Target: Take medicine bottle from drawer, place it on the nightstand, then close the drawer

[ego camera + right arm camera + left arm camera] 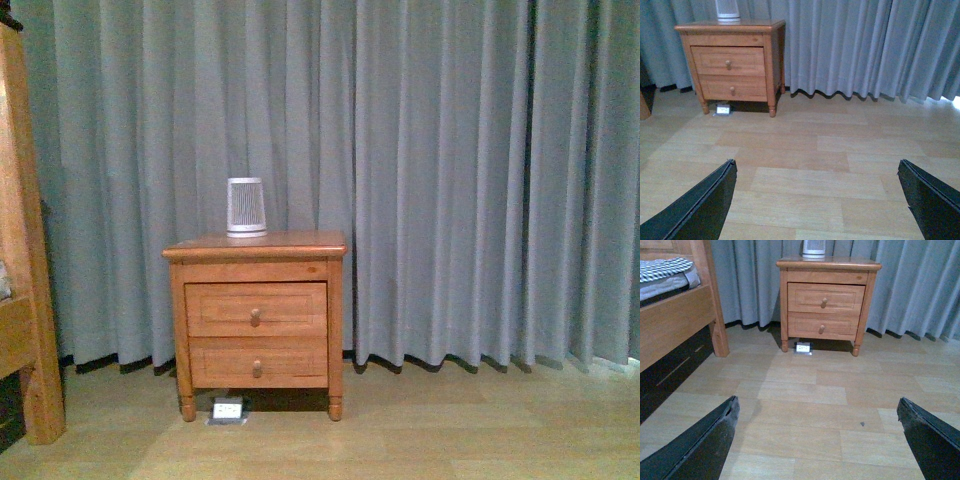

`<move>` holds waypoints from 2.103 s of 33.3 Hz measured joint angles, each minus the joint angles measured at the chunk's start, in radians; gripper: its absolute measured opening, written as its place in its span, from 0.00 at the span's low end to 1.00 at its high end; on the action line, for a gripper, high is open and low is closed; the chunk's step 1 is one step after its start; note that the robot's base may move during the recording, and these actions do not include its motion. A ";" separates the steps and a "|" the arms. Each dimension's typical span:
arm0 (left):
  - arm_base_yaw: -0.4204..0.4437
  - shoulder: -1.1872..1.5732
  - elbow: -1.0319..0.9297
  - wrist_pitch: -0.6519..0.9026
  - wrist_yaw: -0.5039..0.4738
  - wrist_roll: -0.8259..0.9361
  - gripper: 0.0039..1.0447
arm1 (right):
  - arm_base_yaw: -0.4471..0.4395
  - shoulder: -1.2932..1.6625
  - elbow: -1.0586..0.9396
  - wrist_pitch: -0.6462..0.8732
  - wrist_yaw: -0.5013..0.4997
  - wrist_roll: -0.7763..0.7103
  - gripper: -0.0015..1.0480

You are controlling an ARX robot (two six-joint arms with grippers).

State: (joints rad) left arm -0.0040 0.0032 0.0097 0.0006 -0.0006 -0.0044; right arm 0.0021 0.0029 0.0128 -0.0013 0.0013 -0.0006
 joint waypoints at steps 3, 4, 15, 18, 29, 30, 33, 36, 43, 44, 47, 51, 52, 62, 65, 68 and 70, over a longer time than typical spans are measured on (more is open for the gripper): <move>0.000 0.000 0.000 0.000 0.000 0.000 0.94 | 0.000 0.000 0.000 0.000 0.000 0.000 0.93; 0.000 0.000 0.000 0.000 0.000 0.000 0.94 | 0.000 0.000 0.000 0.000 0.000 0.000 0.93; 0.000 0.000 0.000 0.000 0.000 0.000 0.94 | 0.000 0.000 0.000 0.000 0.000 0.000 0.93; 0.000 0.000 0.000 0.000 0.000 0.000 0.94 | 0.000 0.000 0.000 0.000 0.000 0.000 0.93; 0.000 0.000 0.000 0.000 0.000 0.000 0.94 | 0.000 0.000 0.000 0.000 0.000 0.000 0.93; 0.000 0.000 0.000 0.000 0.000 0.000 0.94 | 0.000 0.000 0.000 0.000 0.000 0.000 0.93; 0.000 0.000 0.000 0.000 0.000 0.000 0.94 | 0.000 0.000 0.000 0.000 0.000 0.000 0.93; 0.000 0.000 0.000 0.000 0.000 0.000 0.94 | 0.000 0.000 0.000 0.000 0.000 0.000 0.93; 0.000 0.000 0.000 0.000 0.000 0.000 0.94 | 0.000 0.000 0.000 0.000 0.000 0.000 0.93; 0.000 0.000 0.000 0.000 0.000 0.000 0.94 | 0.000 0.000 0.000 0.000 0.000 0.000 0.93; 0.000 0.000 0.000 0.000 0.000 0.000 0.94 | 0.000 0.000 0.000 0.000 0.000 0.000 0.93; 0.000 0.000 0.000 0.000 0.000 0.000 0.94 | 0.000 0.000 0.000 0.000 0.000 0.000 0.93; 0.000 0.000 0.000 0.000 0.000 0.000 0.94 | 0.000 0.000 0.000 0.000 0.000 0.000 0.93; 0.000 0.000 0.000 0.000 0.000 0.000 0.94 | 0.000 0.000 0.000 0.000 0.000 0.000 0.93; 0.000 0.000 0.000 0.000 0.000 0.000 0.94 | 0.000 0.000 0.000 0.000 0.000 0.000 0.93; 0.000 0.000 0.000 0.000 0.000 0.000 0.94 | 0.000 0.000 0.000 0.000 0.000 0.000 0.93; 0.000 0.000 0.000 0.000 0.000 0.000 0.94 | 0.000 0.000 0.000 0.000 0.000 0.000 0.93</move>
State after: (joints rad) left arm -0.0040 0.0032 0.0097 0.0006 -0.0006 -0.0044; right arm 0.0021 0.0029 0.0128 -0.0013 0.0013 -0.0006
